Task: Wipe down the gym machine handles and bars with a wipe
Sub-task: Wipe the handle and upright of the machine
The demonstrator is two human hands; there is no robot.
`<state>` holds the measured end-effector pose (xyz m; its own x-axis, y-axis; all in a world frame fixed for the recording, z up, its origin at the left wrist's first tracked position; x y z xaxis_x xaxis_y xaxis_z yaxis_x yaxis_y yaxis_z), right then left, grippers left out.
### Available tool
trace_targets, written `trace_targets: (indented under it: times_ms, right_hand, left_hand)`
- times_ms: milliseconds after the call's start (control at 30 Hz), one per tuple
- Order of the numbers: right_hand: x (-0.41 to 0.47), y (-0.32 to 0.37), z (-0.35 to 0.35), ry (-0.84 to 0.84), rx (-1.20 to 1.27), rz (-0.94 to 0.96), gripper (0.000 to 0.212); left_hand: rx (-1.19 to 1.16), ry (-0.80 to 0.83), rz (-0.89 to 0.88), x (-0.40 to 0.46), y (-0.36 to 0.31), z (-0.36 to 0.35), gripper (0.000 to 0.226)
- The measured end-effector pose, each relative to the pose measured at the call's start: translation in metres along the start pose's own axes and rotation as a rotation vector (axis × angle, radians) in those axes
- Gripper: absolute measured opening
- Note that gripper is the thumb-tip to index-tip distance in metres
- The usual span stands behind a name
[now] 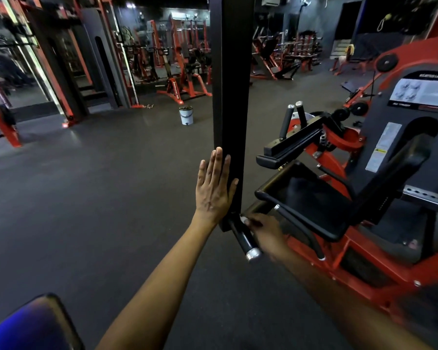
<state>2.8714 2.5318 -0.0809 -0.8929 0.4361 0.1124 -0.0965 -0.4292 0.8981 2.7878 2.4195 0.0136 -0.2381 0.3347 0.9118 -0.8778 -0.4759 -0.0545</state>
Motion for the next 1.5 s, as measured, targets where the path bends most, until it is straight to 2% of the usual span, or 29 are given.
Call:
trace_targets:
  times_ms: [67, 133, 200, 267, 400, 533, 600, 633, 700, 733, 800, 900, 1033, 1133, 1267, 1500]
  right_hand:
    - [-0.005, -0.030, -0.021, 0.142, 0.477, -0.353, 0.018]
    - [-0.033, -0.036, -0.033, 0.342, 0.765, -0.526, 0.020]
    - [-0.050, -0.039, -0.036, 0.380, 0.905, -0.627, 0.025]
    - [-0.048, -0.038, -0.038, 0.367, 0.958, -0.649, 0.029]
    - [-0.027, -0.038, -0.043, 0.397, 0.806, -0.610, 0.029]
    - [-0.017, -0.060, -0.011, 0.393, 0.446, -0.487, 0.020]
    - [-0.005, -0.057, 0.019, 0.278, 0.343, -0.361, 0.015]
    - [0.003, -0.054, 0.032, 0.236, 0.293, -0.296, 0.020]
    - [0.018, -0.049, 0.056, 0.138, 0.174, -0.256, 0.027]
    - [0.028, -0.051, 0.068, 0.065, 0.086, -0.255, 0.024]
    - [0.044, -0.050, 0.093, -0.084, -0.120, -0.271, 0.014]
    - [0.062, -0.047, 0.127, -0.214, -0.326, -0.212, 0.008]
    - [0.085, -0.052, 0.158, -0.256, -0.367, -0.141, 0.015]
    - [0.098, -0.059, 0.177, -0.283, -0.299, -0.111, 0.022]
    - [0.114, -0.063, 0.204, -0.348, -0.495, 0.141, 0.006]
    - [0.180, -0.100, 0.220, -0.211, -0.508, 0.231, 0.007]
  left_hand:
    - [0.000, -0.018, 0.032, -0.001, -0.003, -0.002, 0.074]
    - [0.017, -0.036, 0.034, -0.003, -0.003, -0.003, 0.081]
    - [0.027, -0.054, 0.026, -0.005, -0.003, -0.005, 0.083]
    - [0.028, -0.072, 0.032, -0.006, -0.004, -0.006, 0.082]
    - [0.043, -0.036, 0.059, -0.010, -0.005, -0.011, 0.078]
    - [0.055, -0.030, 0.134, -0.011, -0.018, -0.008, 0.076]
    - [0.028, -0.046, 0.138, -0.005, -0.040, -0.008, 0.077]
    - [-0.006, -0.030, 0.110, 0.000, -0.054, -0.012, 0.077]
    - [-0.115, 0.058, 0.057, 0.009, -0.078, -0.026, 0.064]
    - [-0.171, 0.115, 0.056, 0.012, -0.085, -0.036, 0.056]
    - [-0.243, 0.212, 0.117, 0.016, -0.088, -0.057, 0.048]
    - [-0.200, 0.333, 0.283, 0.016, -0.080, -0.089, 0.041]
    - [-0.119, 0.544, 0.527, 0.014, -0.074, -0.127, 0.036]
    - [-0.079, 0.533, 0.588, 0.015, -0.082, -0.141, 0.037]
    - [-0.016, 0.504, 0.615, 0.010, -0.094, -0.167, 0.033]
    - [0.116, 0.476, 0.773, 0.010, -0.083, -0.210, 0.033]
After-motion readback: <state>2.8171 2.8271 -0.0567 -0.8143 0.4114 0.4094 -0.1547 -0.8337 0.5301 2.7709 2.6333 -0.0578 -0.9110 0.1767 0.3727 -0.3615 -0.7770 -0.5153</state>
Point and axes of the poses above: each hand's wrist, its own x-axis towards the middle knuckle, its own z-axis out of the back of the hand, y = z × x, the point moved 7 cm from there along x, towards the middle knuckle, and after that the axes turned 7 degrees about -x, right-handed, at the moved point
